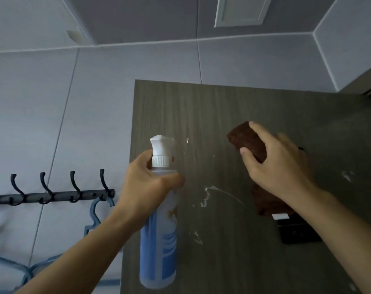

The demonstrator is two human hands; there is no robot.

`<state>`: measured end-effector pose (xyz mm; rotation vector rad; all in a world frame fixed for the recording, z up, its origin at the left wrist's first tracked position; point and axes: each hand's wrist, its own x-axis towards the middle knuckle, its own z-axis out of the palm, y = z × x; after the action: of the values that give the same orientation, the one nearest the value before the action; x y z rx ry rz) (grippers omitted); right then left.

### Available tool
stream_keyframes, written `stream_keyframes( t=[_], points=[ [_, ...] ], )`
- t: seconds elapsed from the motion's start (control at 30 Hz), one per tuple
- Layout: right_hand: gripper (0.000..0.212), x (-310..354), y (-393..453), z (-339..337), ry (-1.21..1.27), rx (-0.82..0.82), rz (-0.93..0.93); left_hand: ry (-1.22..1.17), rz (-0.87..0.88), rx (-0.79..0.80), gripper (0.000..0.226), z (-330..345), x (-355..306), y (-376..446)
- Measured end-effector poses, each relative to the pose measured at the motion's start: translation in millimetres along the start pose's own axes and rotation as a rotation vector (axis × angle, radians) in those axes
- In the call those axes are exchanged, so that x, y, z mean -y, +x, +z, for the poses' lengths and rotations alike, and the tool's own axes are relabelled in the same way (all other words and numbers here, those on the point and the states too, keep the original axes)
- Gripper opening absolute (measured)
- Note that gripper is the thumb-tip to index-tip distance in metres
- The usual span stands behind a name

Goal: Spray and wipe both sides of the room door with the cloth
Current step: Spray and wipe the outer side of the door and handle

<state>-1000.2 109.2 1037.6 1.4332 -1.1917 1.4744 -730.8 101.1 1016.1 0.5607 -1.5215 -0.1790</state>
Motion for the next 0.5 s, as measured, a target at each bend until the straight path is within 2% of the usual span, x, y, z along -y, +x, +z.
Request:
stream_keyframes(
  t=[0.23,0.37,0.5],
  points=[
    [0.07,16.1,50.6,28.1,-0.077,0.032,-0.263,-0.02,-0.061,-0.087,0.034,-39.4,16.2,-6.1],
    [0.068,26.1,75.0,47.1,-0.127,0.048,-0.312,0.041,-0.069,-0.057,0.031,-49.3,21.2,-9.3],
    [0.064,28.5,80.7,62.4,-0.131,0.029,-0.332,0.004,-0.137,-0.024,0.033,-48.2,33.8,-13.1]
  ],
)
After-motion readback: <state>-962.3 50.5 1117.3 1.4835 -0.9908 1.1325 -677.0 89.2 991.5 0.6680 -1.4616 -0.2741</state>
